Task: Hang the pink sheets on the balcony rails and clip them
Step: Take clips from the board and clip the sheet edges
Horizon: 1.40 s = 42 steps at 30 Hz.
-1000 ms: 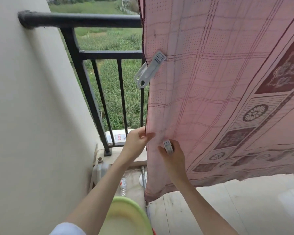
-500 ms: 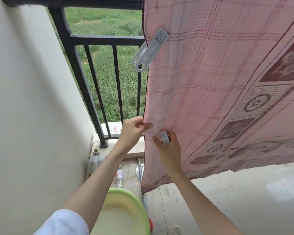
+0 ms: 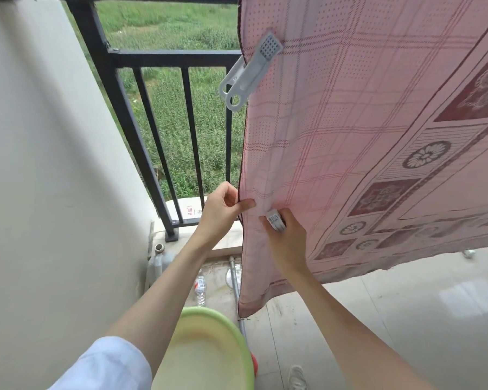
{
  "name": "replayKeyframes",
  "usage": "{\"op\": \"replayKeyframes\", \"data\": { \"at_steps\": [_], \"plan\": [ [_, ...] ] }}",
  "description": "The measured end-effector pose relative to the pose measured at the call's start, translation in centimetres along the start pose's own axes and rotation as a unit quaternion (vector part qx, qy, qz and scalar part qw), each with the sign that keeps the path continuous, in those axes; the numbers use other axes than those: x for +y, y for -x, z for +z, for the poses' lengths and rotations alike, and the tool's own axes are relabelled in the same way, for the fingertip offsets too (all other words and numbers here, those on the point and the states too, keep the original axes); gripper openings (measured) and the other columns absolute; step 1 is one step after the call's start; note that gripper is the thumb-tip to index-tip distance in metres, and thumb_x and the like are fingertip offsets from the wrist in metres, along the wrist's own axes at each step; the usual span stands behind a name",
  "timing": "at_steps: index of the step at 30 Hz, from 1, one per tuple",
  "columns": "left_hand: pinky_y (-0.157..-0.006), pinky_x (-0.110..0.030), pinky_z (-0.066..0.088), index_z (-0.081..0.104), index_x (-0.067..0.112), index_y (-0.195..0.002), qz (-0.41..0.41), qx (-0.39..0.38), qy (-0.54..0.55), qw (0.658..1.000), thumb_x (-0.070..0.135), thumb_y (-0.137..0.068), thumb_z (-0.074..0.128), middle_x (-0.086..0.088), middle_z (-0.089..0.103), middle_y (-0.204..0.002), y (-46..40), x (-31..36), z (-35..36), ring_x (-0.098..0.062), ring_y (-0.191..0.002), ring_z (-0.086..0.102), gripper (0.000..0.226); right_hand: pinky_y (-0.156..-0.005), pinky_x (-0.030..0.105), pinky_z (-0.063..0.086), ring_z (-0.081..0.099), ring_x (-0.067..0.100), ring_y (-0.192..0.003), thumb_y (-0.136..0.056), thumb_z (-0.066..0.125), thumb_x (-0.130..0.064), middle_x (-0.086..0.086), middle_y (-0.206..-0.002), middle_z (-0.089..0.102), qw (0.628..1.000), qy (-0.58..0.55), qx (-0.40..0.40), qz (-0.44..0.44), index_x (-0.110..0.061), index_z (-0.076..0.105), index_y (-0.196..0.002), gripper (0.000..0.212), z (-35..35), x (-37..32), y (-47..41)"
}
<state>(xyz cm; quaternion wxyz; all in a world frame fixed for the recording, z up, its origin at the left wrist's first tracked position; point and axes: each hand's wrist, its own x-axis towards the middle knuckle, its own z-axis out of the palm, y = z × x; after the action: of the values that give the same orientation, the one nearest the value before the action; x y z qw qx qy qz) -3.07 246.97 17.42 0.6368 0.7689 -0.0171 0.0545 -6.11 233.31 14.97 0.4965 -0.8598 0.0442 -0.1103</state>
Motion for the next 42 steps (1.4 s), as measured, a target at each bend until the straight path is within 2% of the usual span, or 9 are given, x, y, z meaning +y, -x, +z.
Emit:
{"op": "replayKeyframes", "data": {
  "at_steps": [4, 9, 12, 18, 24, 30, 33, 38, 42],
  "plan": [
    [-0.082, -0.052, 0.051, 0.065, 0.023, -0.081, 0.014, -0.047, -0.007, 0.999, 0.016, -0.079, 0.068, -0.021, 0.061, -0.097, 0.0, -1.1, -0.1, -0.037, -0.088, 0.062, 0.007, -0.051, 0.026, 0.032, 0.042, 0.009, -0.052, -0.085, 0.064, -0.024, -0.006, -0.058, 0.048, 1.000, -0.014, -0.007, 0.000, -0.015, 0.049, -0.071, 0.022, -0.6, 0.8, -0.1],
    [-0.084, -0.036, 0.053, 0.065, 0.002, -0.093, 0.006, -0.069, -0.033, 0.997, 0.009, -0.082, 0.065, -0.010, 0.061, -0.096, 0.0, -3.4, -0.1, -0.021, -0.093, 0.063, 0.013, -0.062, 0.021, 0.038, 0.045, 0.007, -0.063, -0.083, 0.064, -0.019, -0.005, -0.072, 0.048, 0.970, -0.127, -0.139, 0.155, -0.011, 0.055, -0.099, 0.021, 0.4, 2.6, 1.9],
    [-0.080, -0.020, 0.052, 0.057, -0.005, -0.097, -0.016, -0.072, -0.038, 0.997, 0.010, -0.083, 0.064, -0.008, 0.067, -0.093, 0.5, -4.8, 0.2, -0.009, -0.088, 0.064, 0.021, -0.060, 0.017, 0.039, 0.047, 0.011, -0.069, -0.083, 0.064, -0.018, -0.006, -0.076, 0.049, 0.962, -0.120, -0.145, 0.197, -0.012, 0.051, -0.105, 0.026, 1.6, 3.6, 3.2],
    [-0.078, -0.041, 0.051, 0.062, -0.001, -0.089, 0.005, -0.021, -0.087, 0.996, 0.007, -0.085, 0.061, -0.007, 0.064, -0.084, 0.9, -6.2, -0.3, -0.025, -0.080, 0.061, 0.009, -0.073, 0.034, 0.047, 0.058, 0.020, -0.084, -0.076, 0.068, -0.044, -0.002, -0.093, 0.062, 0.991, -0.016, -0.036, 0.131, -0.023, 0.045, -0.100, 0.039, 3.8, 4.7, 2.6],
    [-0.073, -0.034, 0.048, 0.059, -0.009, -0.091, 0.026, -0.033, -0.106, 0.993, 0.008, -0.087, 0.056, -0.026, 0.060, -0.093, 1.0, -7.0, -0.3, -0.027, -0.081, 0.057, 0.017, -0.066, 0.032, 0.039, 0.055, 0.022, -0.078, -0.080, 0.064, -0.043, -0.001, -0.081, 0.060, 0.996, 0.018, -0.016, 0.083, -0.017, 0.048, -0.090, 0.032, 4.6, 5.8, 1.0],
    [-0.079, -0.025, 0.053, 0.055, 0.020, -0.104, -0.024, -0.107, -0.025, 0.994, 0.004, -0.083, 0.059, -0.007, 0.060, -0.106, 1.4, -7.6, 1.3, -0.019, -0.102, 0.058, 0.027, -0.065, 0.025, 0.042, 0.054, 0.014, -0.071, -0.082, 0.066, -0.032, -0.012, -0.076, 0.055, 0.991, -0.079, -0.034, 0.103, -0.019, 0.048, -0.091, 0.023, 4.8, 5.9, 1.0],
    [-0.077, -0.035, 0.053, 0.058, 0.006, -0.098, -0.047, -0.073, -0.053, 0.995, 0.014, -0.076, 0.061, -0.013, 0.063, -0.098, 1.7, -8.8, 1.3, -0.026, -0.095, 0.061, 0.024, -0.062, 0.015, 0.041, 0.052, 0.004, -0.070, -0.084, 0.065, -0.026, -0.012, -0.079, 0.054, 0.982, -0.116, -0.052, 0.141, -0.015, 0.049, -0.100, 0.025, 4.5, 6.2, 1.2],
    [-0.071, -0.054, 0.046, 0.060, -0.007, -0.079, -0.054, -0.007, -0.107, 0.993, 0.027, -0.071, 0.066, -0.028, 0.061, -0.081, 1.2, -9.9, 1.1, -0.034, -0.072, 0.054, 0.036, -0.056, 0.025, 0.028, 0.036, 0.013, -0.063, -0.081, 0.051, -0.013, 0.000, -0.075, 0.038, 0.911, -0.253, -0.098, 0.312, -0.015, 0.043, -0.087, 0.010, 4.9, 8.1, 3.7],
    [-0.075, -0.056, 0.047, 0.058, -0.008, -0.084, -0.067, -0.021, -0.103, 0.992, 0.036, -0.068, 0.066, -0.029, 0.061, -0.086, 0.7, -9.5, 0.9, -0.039, -0.080, 0.057, 0.048, -0.054, 0.024, 0.030, 0.044, 0.014, -0.061, -0.087, 0.046, 0.000, 0.006, -0.072, 0.047, 0.809, -0.418, -0.128, 0.393, -0.009, 0.052, -0.077, 0.015, 5.6, 7.7, 4.6]
  ]
}}
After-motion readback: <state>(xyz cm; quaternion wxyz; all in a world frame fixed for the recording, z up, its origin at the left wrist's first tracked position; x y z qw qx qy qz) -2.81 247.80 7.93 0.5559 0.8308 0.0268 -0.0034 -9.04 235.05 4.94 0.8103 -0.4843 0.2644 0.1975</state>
